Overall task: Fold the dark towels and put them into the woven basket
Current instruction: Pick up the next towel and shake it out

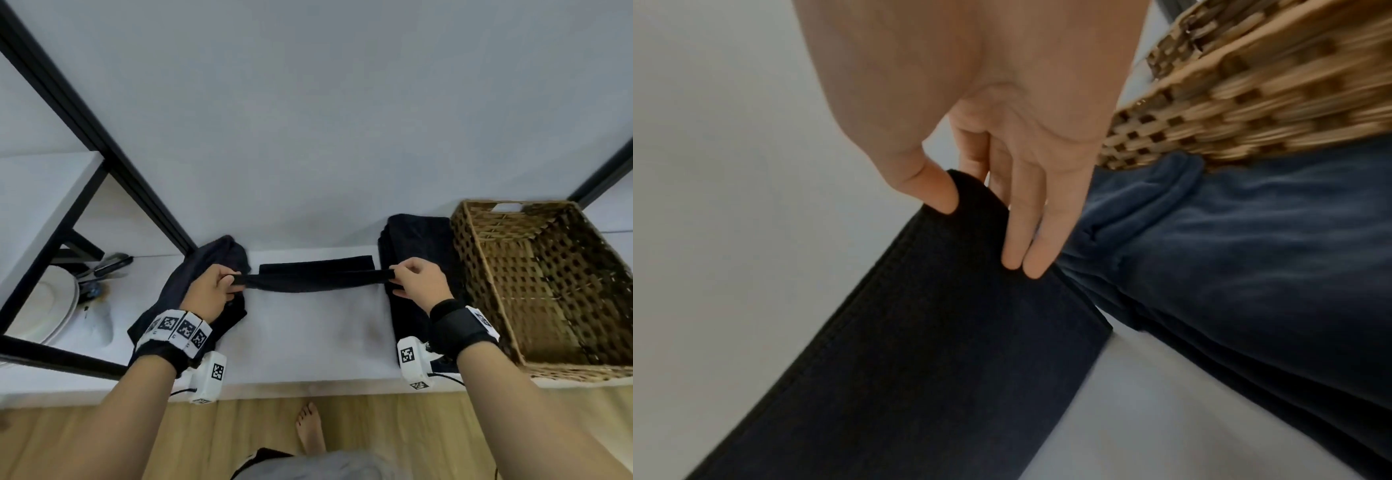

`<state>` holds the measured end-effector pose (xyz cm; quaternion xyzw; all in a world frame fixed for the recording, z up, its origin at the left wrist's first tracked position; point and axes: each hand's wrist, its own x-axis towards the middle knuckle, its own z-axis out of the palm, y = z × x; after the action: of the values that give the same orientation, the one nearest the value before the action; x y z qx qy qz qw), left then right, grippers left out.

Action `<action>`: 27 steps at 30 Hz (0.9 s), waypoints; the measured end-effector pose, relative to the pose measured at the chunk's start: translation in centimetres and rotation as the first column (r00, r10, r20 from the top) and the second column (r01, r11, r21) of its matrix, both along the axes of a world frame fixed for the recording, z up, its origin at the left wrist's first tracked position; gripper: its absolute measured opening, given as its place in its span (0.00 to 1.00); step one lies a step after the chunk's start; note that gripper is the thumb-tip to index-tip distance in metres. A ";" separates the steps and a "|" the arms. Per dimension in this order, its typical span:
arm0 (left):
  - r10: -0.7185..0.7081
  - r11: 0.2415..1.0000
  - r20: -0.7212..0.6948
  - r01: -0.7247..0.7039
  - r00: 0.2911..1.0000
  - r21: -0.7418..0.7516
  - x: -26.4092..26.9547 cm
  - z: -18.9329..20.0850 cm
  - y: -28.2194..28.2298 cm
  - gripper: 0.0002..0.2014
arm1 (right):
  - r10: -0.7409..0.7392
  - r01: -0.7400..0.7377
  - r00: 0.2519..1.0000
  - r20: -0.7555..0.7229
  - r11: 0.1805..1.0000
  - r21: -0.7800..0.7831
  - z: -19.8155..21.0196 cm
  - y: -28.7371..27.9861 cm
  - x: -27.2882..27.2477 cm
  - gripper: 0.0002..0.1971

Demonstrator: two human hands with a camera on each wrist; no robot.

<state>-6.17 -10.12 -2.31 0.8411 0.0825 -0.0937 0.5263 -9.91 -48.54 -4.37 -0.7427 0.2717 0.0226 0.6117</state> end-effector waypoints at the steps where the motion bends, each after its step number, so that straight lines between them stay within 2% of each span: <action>1: -0.013 0.999 -0.045 0.014 0.999 0.030 -0.6 -1.0 0.2 0.12 | 0.017 -0.016 0.999 -0.049 1.000 0.020 -1.0 0.1 -0.5 0.06; 7: -0.042 0.976 -0.274 0.099 0.961 0.196 -2.9 -5.1 1.2 0.09 | 0.105 -0.082 0.957 -0.270 0.992 0.095 -5.2 1.0 -3.3 0.08; 9: -0.057 0.955 -0.319 0.145 0.946 0.258 -3.1 -5.9 1.5 0.08 | 0.119 -0.086 0.941 -0.316 0.990 0.116 -5.9 1.5 -3.8 0.07; 15: -0.050 0.933 -0.384 0.180 0.922 0.312 -2.3 -8.3 1.6 0.07 | 0.138 -0.099 0.908 -0.397 0.988 0.117 -7.2 3.2 -2.7 0.07; 19: -0.045 0.926 -0.385 0.183 0.922 0.330 -0.1 -10.0 1.5 0.08 | 0.119 -0.128 0.904 -0.410 0.992 0.006 -8.1 3.9 0.1 0.08; 27: -0.061 0.868 -0.261 0.180 0.963 0.462 5.5 -13.8 0.4 0.09 | 0.057 -0.173 0.900 -0.432 0.956 -0.235 -11.9 4.3 5.4 0.12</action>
<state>-0.71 -9.69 -16.11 0.9315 0.1126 -0.2034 0.2797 -4.47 -44.26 -16.24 -0.8109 0.3527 0.1814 0.4302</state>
